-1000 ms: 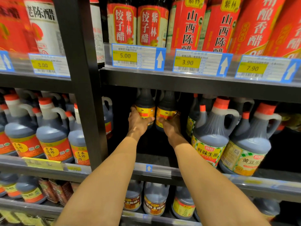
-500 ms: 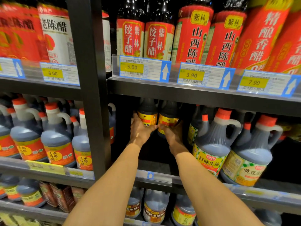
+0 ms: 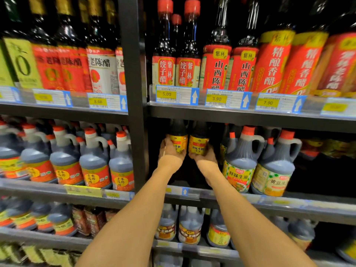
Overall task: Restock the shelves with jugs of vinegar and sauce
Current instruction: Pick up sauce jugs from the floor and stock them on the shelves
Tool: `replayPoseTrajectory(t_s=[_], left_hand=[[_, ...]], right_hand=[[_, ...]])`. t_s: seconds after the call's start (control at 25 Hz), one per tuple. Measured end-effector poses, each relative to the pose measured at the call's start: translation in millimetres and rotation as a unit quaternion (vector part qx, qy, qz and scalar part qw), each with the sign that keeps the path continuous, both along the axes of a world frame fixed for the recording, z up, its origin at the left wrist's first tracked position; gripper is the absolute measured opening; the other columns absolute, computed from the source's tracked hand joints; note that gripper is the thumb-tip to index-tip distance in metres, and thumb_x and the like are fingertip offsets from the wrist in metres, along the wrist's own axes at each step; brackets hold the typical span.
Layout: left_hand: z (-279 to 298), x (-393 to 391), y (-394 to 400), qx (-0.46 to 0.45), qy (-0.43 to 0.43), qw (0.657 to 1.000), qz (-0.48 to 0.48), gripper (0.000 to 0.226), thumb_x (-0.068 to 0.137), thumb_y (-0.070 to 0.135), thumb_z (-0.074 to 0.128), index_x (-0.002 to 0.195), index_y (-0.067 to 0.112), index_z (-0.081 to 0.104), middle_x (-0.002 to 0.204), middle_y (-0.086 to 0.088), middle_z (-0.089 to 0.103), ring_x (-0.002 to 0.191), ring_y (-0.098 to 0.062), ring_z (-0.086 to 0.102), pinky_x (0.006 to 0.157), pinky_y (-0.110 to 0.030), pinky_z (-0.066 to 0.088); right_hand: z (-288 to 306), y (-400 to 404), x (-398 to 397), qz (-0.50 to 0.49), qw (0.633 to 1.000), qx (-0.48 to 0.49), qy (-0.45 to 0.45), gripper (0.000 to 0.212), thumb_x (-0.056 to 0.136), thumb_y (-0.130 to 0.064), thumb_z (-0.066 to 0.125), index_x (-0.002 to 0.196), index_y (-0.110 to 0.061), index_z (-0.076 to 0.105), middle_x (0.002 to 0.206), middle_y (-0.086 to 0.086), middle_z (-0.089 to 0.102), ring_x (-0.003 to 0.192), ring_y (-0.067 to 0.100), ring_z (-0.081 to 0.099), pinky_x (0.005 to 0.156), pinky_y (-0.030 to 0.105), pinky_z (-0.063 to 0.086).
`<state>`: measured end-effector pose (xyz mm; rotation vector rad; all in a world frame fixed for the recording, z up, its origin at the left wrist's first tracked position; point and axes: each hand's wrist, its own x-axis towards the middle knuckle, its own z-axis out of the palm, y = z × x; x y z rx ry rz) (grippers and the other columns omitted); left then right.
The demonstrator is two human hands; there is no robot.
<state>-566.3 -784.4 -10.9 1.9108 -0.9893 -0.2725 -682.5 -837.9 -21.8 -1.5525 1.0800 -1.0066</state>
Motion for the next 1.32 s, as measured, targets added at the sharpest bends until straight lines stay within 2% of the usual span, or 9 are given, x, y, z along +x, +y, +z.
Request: replayPoseTrajectory(t_s=[0.08, 0.2, 0.32, 0.44, 0.64, 0.8, 1.0, 1.2, 1.32], left_hand=[[0.5, -9.8, 24.8, -0.011, -0.016, 0.999, -0.038, 0.08, 0.089, 0.019, 0.076, 0.156, 0.015, 0.032, 0.152, -0.015, 0.045, 0.139, -0.035, 0.045, 0.114, -0.043, 0.04], [3.1, -19.0, 68.6, 0.002, -0.038, 0.995, -0.094, 0.069, 0.091, 0.018, 0.073, 0.15, 0.008, 0.038, 0.146, -0.017, 0.048, 0.137, -0.035, 0.046, 0.113, -0.044, 0.042], [5.5, -27.2, 115.4, 0.029, -0.035, 0.989, -0.143, 0.085, 0.096, 0.023, 0.069, 0.162, 0.009, 0.018, 0.165, -0.013, 0.029, 0.152, -0.031, 0.029, 0.122, -0.043, 0.031], [0.8, -31.3, 164.4, 0.062, -0.05, 0.978, -0.193, 0.09, 0.099, 0.03, 0.066, 0.165, 0.013, 0.007, 0.171, -0.008, 0.017, 0.156, -0.028, 0.019, 0.122, -0.041, 0.028], [-27.6, -20.4, 235.9, 0.111, -0.183, 0.946, -0.245, 0.084, 0.101, 0.043, 0.061, 0.164, 0.012, 0.014, 0.17, -0.009, 0.02, 0.156, -0.029, 0.02, 0.124, -0.043, 0.026], [-71.6, -1.9, 278.2, 0.187, -0.32, 0.901, -0.223, 0.088, 0.101, 0.067, 0.035, 0.165, 0.013, 0.006, 0.173, -0.01, 0.003, 0.159, -0.028, -0.001, 0.128, -0.05, 0.006], [-149.6, 10.8, 316.4, 0.268, -0.348, 0.878, -0.188, 0.101, 0.086, 0.081, -0.009, 0.164, 0.018, -0.005, 0.172, -0.007, -0.011, 0.158, -0.026, -0.014, 0.127, -0.053, -0.006], [-271.9, 4.5, 336.5, 0.324, -0.339, 0.865, -0.178, 0.1, 0.086, 0.082, -0.013, 0.164, 0.02, -0.007, 0.172, -0.007, -0.013, 0.158, -0.027, -0.014, 0.127, -0.056, -0.004], [-375.3, -6.2, 341.5, 0.347, -0.335, 0.859, -0.171, 0.098, 0.089, 0.08, -0.014, 0.164, 0.018, -0.002, 0.172, -0.008, -0.007, 0.159, -0.027, -0.011, 0.127, -0.057, -0.001]], right_hand=[[6.0, 20.0, -12.5, 0.007, 0.999, -0.026, 0.045, 0.072, 0.087, -0.01, 0.076, 0.151, -0.012, 0.041, 0.144, 0.014, 0.057, 0.135, 0.033, 0.053, 0.111, 0.042, 0.042], [14.8, 55.9, -36.5, 0.017, 0.988, -0.066, 0.141, 0.077, 0.093, -0.027, 0.074, 0.155, -0.005, 0.034, 0.154, 0.015, 0.047, 0.142, 0.034, 0.045, 0.111, 0.042, 0.041], [15.4, 97.8, -60.3, 0.029, 0.977, -0.087, 0.191, 0.091, 0.096, -0.038, 0.07, 0.164, -0.011, 0.015, 0.171, 0.008, 0.019, 0.157, 0.027, 0.02, 0.125, 0.044, 0.027], [8.2, 143.2, -82.5, 0.025, 0.969, -0.098, 0.225, 0.092, 0.098, -0.048, 0.064, 0.165, -0.015, 0.012, 0.173, 0.005, 0.011, 0.16, 0.024, 0.011, 0.127, 0.046, 0.021], [-13.5, 203.7, -120.1, 0.021, 0.939, -0.13, 0.318, 0.091, 0.097, -0.062, 0.055, 0.165, -0.017, 0.016, 0.173, 0.007, 0.013, 0.159, 0.027, 0.013, 0.127, 0.051, 0.02], [-49.2, 238.4, -134.6, 0.032, 0.891, -0.142, 0.431, 0.094, 0.096, -0.074, 0.039, 0.166, -0.018, 0.011, 0.174, 0.008, 0.005, 0.16, 0.028, 0.005, 0.129, 0.049, 0.01], [-129.7, 264.8, -134.2, 0.078, 0.84, -0.144, 0.517, 0.104, 0.082, -0.087, 0.012, 0.164, -0.027, -0.009, 0.173, 0.003, -0.015, 0.16, 0.025, -0.011, 0.128, 0.051, -0.005], [-258.4, 275.8, -138.2, 0.15, 0.809, -0.137, 0.551, 0.1, 0.077, -0.094, -0.001, 0.153, -0.036, -0.03, 0.167, -0.001, -0.03, 0.156, 0.023, -0.024, 0.127, 0.051, -0.012], [-361.8, 278.4, -147.5, 0.173, 0.803, -0.138, 0.554, 0.103, 0.075, -0.095, -0.009, 0.157, -0.034, -0.024, 0.168, 0.0, -0.025, 0.157, 0.023, -0.023, 0.127, 0.05, -0.012]])
